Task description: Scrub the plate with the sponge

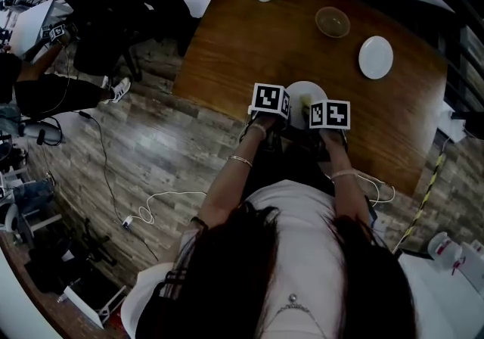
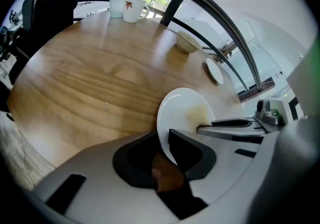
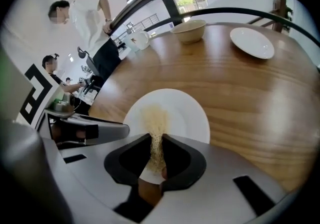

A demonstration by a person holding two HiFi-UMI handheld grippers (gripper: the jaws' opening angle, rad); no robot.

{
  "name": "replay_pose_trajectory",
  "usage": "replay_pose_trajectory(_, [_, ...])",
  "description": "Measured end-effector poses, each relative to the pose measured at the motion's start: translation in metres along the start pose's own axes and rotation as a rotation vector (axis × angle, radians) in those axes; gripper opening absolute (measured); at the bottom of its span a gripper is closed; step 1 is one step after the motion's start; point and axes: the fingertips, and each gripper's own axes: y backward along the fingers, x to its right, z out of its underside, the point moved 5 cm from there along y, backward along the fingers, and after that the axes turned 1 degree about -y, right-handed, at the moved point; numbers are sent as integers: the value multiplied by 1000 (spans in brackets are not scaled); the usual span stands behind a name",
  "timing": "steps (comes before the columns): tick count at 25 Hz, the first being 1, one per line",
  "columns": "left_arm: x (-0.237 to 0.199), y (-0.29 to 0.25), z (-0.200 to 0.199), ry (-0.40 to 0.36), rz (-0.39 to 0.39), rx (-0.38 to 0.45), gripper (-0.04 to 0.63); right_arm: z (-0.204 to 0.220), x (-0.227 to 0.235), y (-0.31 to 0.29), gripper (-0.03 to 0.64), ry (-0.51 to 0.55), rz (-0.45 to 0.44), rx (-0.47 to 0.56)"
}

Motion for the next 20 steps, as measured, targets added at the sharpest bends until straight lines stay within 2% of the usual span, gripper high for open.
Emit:
replay_pose_trajectory(4, [1,0,0,-2,-4,12,86,-1,27,19,81,-4,101,24])
replay_pose_trajectory(8, [2,-1,2,-3,-12,22,86,1,19,14,81,36,118,21])
replay_pose_trajectory(10, [1,-1,1,1,-14,24,86,4,7,7,81,50,95,12])
replay_pose_trajectory(15, [0,1,3,6,-22,29,84,13,-28,-9,81,61,-27,-46])
replay_pose_trajectory(18, [-1,0,1,-3,-27,23,84,14,-29,-10,81,68,-42,-59])
replay_pose_trajectory(20, [1,0,2,-6,-28,21,86,15,-16,-3,81,52,-21,-62])
